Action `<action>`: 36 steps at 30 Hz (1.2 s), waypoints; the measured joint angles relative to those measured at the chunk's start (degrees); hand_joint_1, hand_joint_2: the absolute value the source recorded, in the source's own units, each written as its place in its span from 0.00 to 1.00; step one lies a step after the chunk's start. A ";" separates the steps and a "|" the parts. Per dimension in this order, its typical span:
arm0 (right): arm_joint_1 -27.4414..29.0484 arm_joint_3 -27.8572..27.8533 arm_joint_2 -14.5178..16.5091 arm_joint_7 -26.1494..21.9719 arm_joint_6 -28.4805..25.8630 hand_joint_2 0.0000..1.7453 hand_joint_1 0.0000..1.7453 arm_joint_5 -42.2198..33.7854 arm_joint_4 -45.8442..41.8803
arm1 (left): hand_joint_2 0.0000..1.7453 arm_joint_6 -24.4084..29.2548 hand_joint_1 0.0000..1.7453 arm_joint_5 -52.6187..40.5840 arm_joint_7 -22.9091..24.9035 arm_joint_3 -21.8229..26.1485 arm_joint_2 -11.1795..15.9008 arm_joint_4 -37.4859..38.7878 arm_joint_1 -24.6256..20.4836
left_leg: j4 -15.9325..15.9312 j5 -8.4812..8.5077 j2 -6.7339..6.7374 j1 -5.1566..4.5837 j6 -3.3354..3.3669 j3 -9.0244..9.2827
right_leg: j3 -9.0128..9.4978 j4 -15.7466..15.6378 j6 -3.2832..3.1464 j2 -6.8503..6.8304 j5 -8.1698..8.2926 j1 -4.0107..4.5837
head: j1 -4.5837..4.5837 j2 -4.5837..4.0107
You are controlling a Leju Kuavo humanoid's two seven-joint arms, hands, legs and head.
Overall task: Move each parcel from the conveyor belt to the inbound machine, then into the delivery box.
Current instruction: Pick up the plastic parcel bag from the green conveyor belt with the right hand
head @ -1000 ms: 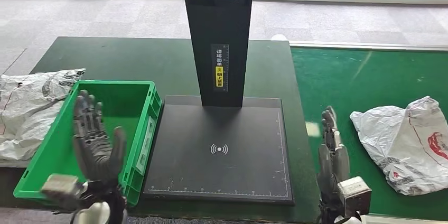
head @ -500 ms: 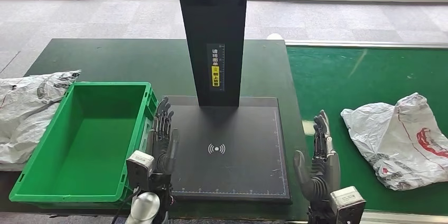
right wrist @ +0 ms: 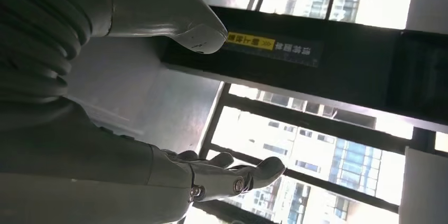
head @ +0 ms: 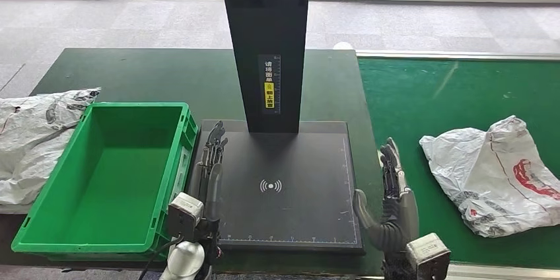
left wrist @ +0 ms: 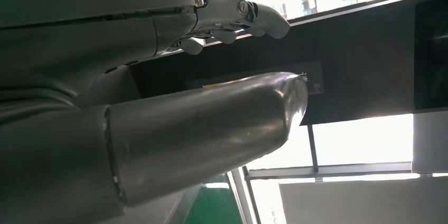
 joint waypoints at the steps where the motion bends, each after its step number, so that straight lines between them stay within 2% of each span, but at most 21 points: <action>1: -0.39 -0.27 -0.05 0.87 -1.58 1.00 0.00 2.19 0.15 | 0.00 0.16 0.00 -0.28 -0.22 0.00 0.01 -0.16 0.02 | 0.00 0.00 -0.01 0.00 0.00 0.00 | 0.01 0.00 0.00 -0.01 0.00 0.00 | 0.00 0.00; 7: -2.57 -3.13 -1.11 6.14 -8.88 1.00 0.00 11.35 2.09 | 0.00 2.92 0.00 -2.34 -1.99 0.00 0.06 -1.40 0.17 | 0.00 0.01 -0.04 0.00 0.01 -0.02 | 0.02 0.00 0.00 -0.02 0.01 0.00 | 0.00 0.00; 8: -3.20 -3.81 -1.52 8.36 -10.71 1.00 0.00 14.60 2.87 | 0.00 4.34 0.00 -2.95 -2.66 0.00 0.07 -1.80 0.24 | 0.00 0.01 -0.04 0.00 0.01 -0.02 | 0.02 0.00 0.00 -0.02 0.01 0.00 | 0.00 0.00; 12: -7.52 -8.98 -6.60 25.25 -19.56 1.00 0.00 39.22 11.81 | 0.00 11.44 0.00 -3.61 -3.50 -0.09 0.21 -4.46 0.61 | 0.04 0.05 -0.22 -0.04 0.08 -0.06 | 0.06 -0.02 0.07 -0.17 0.04 -0.04 | -0.01 0.00; 15: -9.82 -13.92 -10.78 29.37 -23.09 1.00 0.00 48.67 20.14 | 0.00 11.91 0.00 -2.08 -1.10 -0.44 0.39 -5.33 0.67 | 0.09 0.13 -0.52 -0.10 0.20 -0.26 | 0.04 -0.04 0.13 -0.45 0.08 -0.08 | 0.00 0.00; 19: -12.31 -19.56 -14.45 32.23 -23.19 1.00 0.00 53.92 28.81 | 0.00 11.73 0.00 -0.32 -2.40 -0.61 0.48 -5.81 0.64 | 0.12 0.13 -0.48 -0.13 0.20 -0.33 | -0.07 -0.03 0.19 -0.38 0.12 -0.10 | -0.01 0.00; 24: -16.05 -23.96 -17.84 36.72 -21.91 1.00 0.00 57.37 38.32 | 0.00 12.32 0.00 -0.41 -3.78 -0.62 0.47 -6.28 0.62 | 0.12 0.13 -0.47 -0.13 0.20 -0.36 | -0.13 -0.03 0.20 -0.35 0.12 -0.10 | -0.01 0.00; 29: -19.69 -27.25 -20.59 37.11 -22.21 1.00 0.00 57.45 47.34 | 0.00 12.45 0.00 -0.30 -4.32 -0.71 0.48 -6.49 0.61 | 0.12 0.14 -0.46 -0.13 0.20 -0.36 | -0.13 -0.01 0.20 -0.31 0.13 -0.11 | 0.00 0.00; 36: -25.29 -29.15 -23.16 38.47 -25.08 1.00 0.00 59.78 57.88 | 0.00 13.16 0.00 -0.37 -4.96 -0.98 0.48 -6.48 0.57 | 0.13 0.15 -0.43 -0.13 0.21 -0.36 | -0.12 -0.01 0.22 -0.29 0.15 -0.11 | 0.00 0.00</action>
